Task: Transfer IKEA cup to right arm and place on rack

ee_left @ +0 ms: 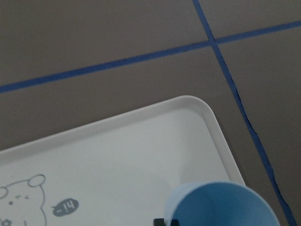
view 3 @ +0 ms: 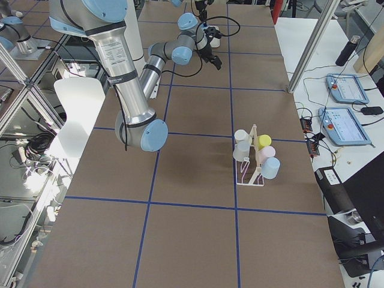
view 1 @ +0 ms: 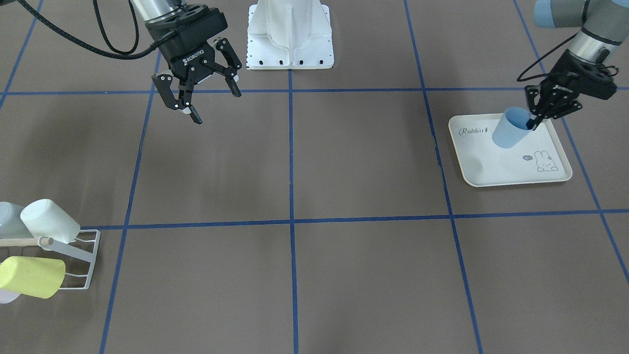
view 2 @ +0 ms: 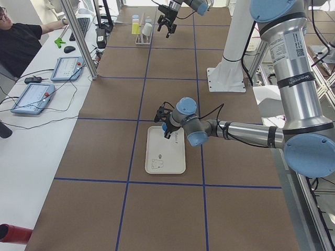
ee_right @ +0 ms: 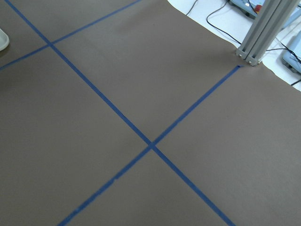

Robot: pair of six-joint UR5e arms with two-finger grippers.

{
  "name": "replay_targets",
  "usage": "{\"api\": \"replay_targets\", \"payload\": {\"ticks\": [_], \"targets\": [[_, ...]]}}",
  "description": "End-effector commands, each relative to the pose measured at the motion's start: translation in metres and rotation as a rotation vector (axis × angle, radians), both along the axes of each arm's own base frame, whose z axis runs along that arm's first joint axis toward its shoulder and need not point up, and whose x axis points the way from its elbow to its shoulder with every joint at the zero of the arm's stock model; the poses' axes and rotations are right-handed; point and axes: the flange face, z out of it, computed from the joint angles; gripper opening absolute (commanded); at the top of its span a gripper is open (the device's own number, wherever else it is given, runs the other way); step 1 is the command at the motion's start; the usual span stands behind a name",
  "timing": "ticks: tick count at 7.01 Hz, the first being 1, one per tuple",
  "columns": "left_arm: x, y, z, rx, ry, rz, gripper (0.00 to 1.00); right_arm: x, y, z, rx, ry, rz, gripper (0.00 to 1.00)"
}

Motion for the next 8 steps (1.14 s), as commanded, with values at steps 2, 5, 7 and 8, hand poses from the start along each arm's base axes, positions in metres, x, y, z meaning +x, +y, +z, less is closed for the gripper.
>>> {"api": "replay_targets", "payload": {"ticks": [2,5,7,8], "targets": [[-0.006,-0.063,-0.105,-0.017,0.208,0.051,0.00,-0.045,-0.002,0.020,0.169,-0.249,-0.044,0.99],[0.026,-0.095,-0.261,-0.240,0.547,0.032,0.00,-0.071,0.004,0.054,0.413,-0.406,-0.076,0.99],[0.114,-0.052,-0.314,-0.300,0.672,0.219,0.00,-0.075,0.008,0.059,0.480,-0.463,-0.069,0.99],[0.147,-0.040,-0.337,-0.317,0.735,0.246,0.00,-0.075,0.009,0.054,0.493,-0.474,-0.053,0.99]]}}
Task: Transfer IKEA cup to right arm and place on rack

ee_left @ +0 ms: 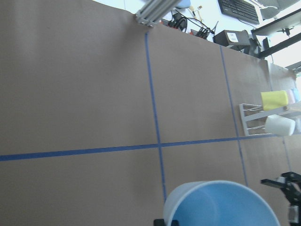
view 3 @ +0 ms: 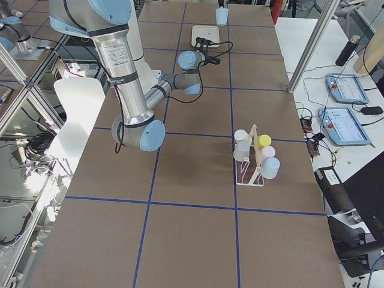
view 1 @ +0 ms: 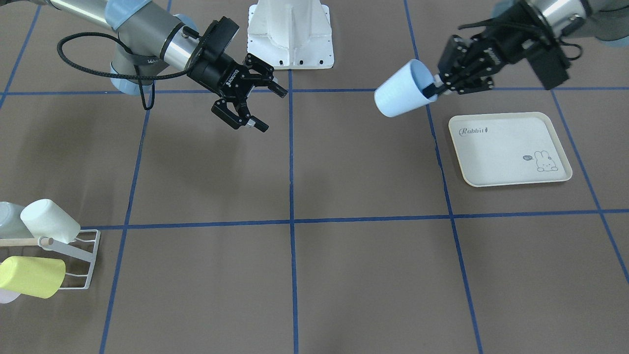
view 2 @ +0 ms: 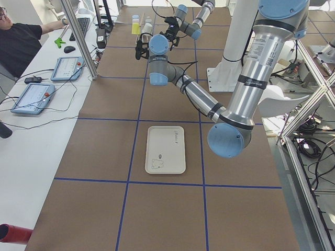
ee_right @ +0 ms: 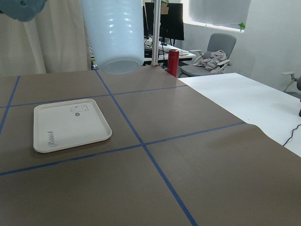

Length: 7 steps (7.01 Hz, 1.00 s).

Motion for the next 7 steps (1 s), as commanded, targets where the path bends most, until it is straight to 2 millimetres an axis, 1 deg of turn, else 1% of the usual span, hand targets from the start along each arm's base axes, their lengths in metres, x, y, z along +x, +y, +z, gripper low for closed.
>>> {"api": "replay_targets", "payload": {"ticks": [1,2,3,4,6,7], "targets": [[0.067,0.032,-0.046,-0.039,0.118,0.065,0.00,-0.001,0.002,-0.005,0.041,-0.022,0.021,0.99],[0.079,0.036,-0.054,-0.046,0.134,0.051,0.00,-0.001,0.003,-0.007,0.042,-0.025,0.023,0.99],[0.089,0.034,-0.059,-0.050,0.140,0.036,0.00,-0.002,0.003,-0.007,0.043,-0.025,0.022,0.99],[0.100,0.026,-0.062,-0.054,0.138,0.031,0.00,-0.002,0.006,-0.008,0.047,-0.026,0.018,0.99],[0.115,0.011,-0.058,-0.071,0.118,0.027,0.00,-0.004,0.010,-0.011,0.050,-0.032,0.011,0.99],[0.119,0.009,-0.058,-0.073,0.114,0.028,0.00,-0.005,0.011,-0.011,0.046,-0.035,0.020,0.99]]}}
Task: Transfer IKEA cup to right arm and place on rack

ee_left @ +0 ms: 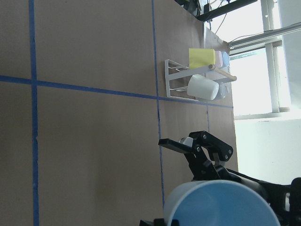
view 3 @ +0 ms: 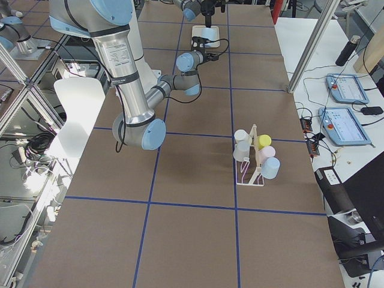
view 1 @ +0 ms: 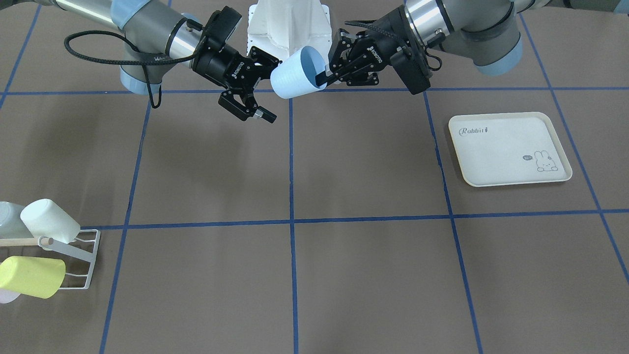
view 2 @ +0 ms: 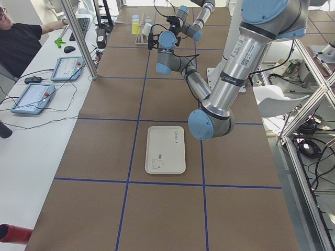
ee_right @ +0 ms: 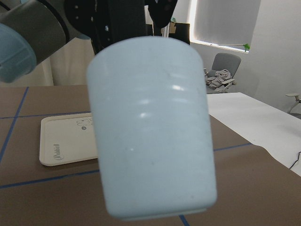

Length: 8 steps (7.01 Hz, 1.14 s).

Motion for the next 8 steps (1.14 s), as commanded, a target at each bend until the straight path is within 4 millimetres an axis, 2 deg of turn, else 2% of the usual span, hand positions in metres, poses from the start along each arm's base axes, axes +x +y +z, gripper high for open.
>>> {"api": "replay_targets", "payload": {"ticks": [1,5,6,7,8], "targets": [[0.009,-0.007,0.003,-0.010,-0.012,0.000,0.00,-0.002,0.003,-0.001,-0.004,-0.005,0.008,0.99],[0.028,-0.002,0.006,-0.021,-0.015,-0.013,0.00,-0.002,0.005,-0.002,-0.001,-0.010,0.003,0.98],[0.028,-0.003,0.007,-0.021,-0.019,-0.013,0.00,-0.003,0.006,-0.003,0.000,-0.012,0.002,0.93],[0.030,-0.001,0.007,-0.019,-0.018,-0.009,0.00,-0.002,0.007,-0.004,0.001,-0.013,0.002,0.83],[0.031,0.000,0.008,-0.017,-0.019,-0.006,0.00,-0.003,0.007,-0.004,0.001,-0.013,0.000,0.67]]}}
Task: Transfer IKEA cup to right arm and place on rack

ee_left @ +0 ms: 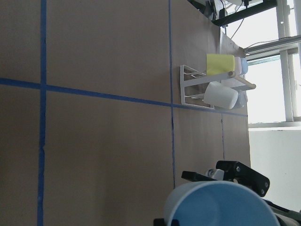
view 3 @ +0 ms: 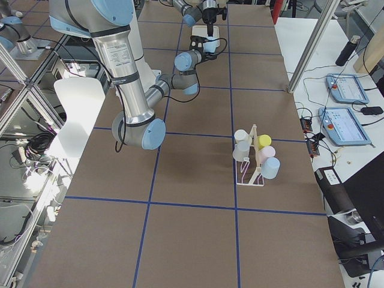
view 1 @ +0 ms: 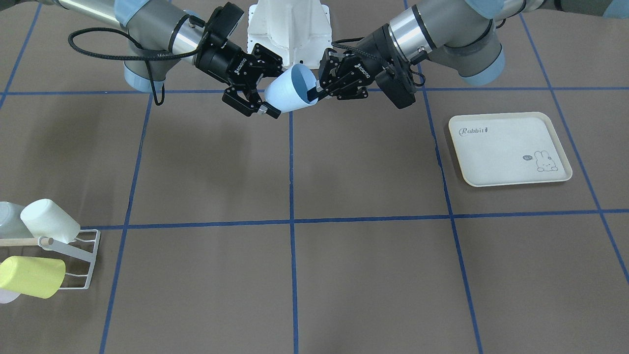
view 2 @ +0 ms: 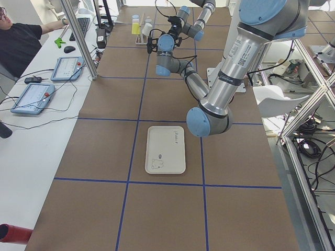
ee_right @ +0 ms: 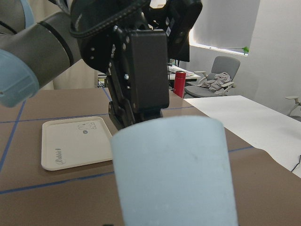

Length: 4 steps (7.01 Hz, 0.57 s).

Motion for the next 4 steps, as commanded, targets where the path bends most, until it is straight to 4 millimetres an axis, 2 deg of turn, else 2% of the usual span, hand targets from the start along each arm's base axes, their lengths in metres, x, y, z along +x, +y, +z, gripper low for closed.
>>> {"api": "replay_targets", "payload": {"ticks": [1,2,3,4], "targets": [[0.0005,0.0017,-0.0010,0.005,0.002,0.003,0.21,-0.0003,0.0008,0.0005,-0.002,0.000,-0.001,0.47],[-0.0003,0.0025,-0.0021,0.011,0.004,0.003,0.58,0.0016,0.0000,0.0027,-0.008,0.000,0.013,0.37],[-0.0032,0.0033,-0.0023,0.012,0.006,-0.003,1.00,0.0043,-0.0017,0.0068,-0.013,0.006,0.027,0.32],[-0.0078,-0.0001,-0.0006,0.010,0.003,-0.017,1.00,0.0045,-0.0042,0.0089,-0.016,0.018,0.030,0.28]]}}
